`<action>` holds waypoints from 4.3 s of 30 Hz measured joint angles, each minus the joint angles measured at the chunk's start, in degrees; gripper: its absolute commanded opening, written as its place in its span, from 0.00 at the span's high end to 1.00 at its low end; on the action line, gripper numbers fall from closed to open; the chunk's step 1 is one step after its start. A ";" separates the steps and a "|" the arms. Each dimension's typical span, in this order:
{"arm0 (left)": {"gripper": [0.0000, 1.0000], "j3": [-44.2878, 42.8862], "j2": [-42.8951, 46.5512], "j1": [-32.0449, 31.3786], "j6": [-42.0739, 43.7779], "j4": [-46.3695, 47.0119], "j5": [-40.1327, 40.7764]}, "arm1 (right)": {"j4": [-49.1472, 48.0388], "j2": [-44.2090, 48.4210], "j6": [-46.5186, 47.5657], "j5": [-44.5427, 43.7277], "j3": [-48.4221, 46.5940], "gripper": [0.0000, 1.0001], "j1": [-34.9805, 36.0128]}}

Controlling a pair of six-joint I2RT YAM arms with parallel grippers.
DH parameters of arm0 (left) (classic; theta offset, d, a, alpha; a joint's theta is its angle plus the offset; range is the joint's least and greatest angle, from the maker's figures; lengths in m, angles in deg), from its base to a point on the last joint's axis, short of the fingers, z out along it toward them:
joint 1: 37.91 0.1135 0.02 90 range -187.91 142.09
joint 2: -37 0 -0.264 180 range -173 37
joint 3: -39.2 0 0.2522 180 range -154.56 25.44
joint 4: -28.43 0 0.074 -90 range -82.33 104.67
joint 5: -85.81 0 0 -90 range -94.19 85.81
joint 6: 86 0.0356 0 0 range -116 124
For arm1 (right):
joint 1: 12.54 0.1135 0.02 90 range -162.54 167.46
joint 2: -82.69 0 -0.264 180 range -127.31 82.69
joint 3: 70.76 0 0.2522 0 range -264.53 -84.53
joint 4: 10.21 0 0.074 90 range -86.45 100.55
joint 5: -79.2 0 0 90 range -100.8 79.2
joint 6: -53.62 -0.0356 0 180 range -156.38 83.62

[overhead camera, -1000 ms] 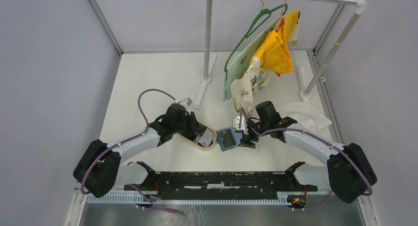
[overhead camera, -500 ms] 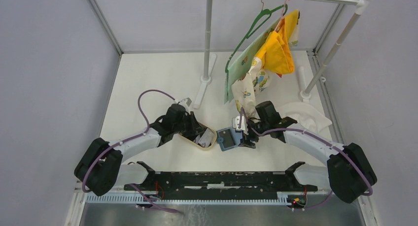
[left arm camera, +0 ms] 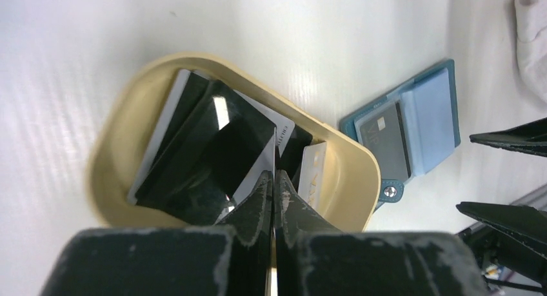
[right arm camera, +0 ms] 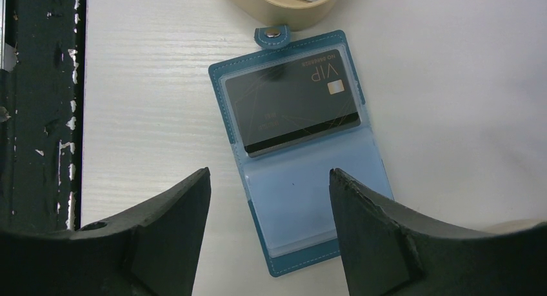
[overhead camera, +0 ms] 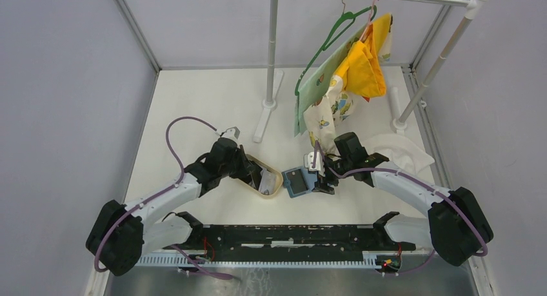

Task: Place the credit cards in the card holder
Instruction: Pick up the credit card from the storage box, then move the storage box to the center of the board, then insert the credit card into the card holder.

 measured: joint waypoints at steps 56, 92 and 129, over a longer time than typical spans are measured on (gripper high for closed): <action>0.98 -3.72 41.16 -0.07 6.40 -18.34 19.02 | -23.63 -34.58 -22.91 -26.51 -31.10 0.84 27.23; 0.98 4.70 8.11 -21.55 11.98 38.86 -8.98 | -24.48 7.17 -30.38 15.65 3.37 0.39 5.53; 0.57 -3.48 7.04 -21.81 24.33 16.50 -18.18 | -17.73 2.47 -23.04 26.84 3.19 1.00 4.55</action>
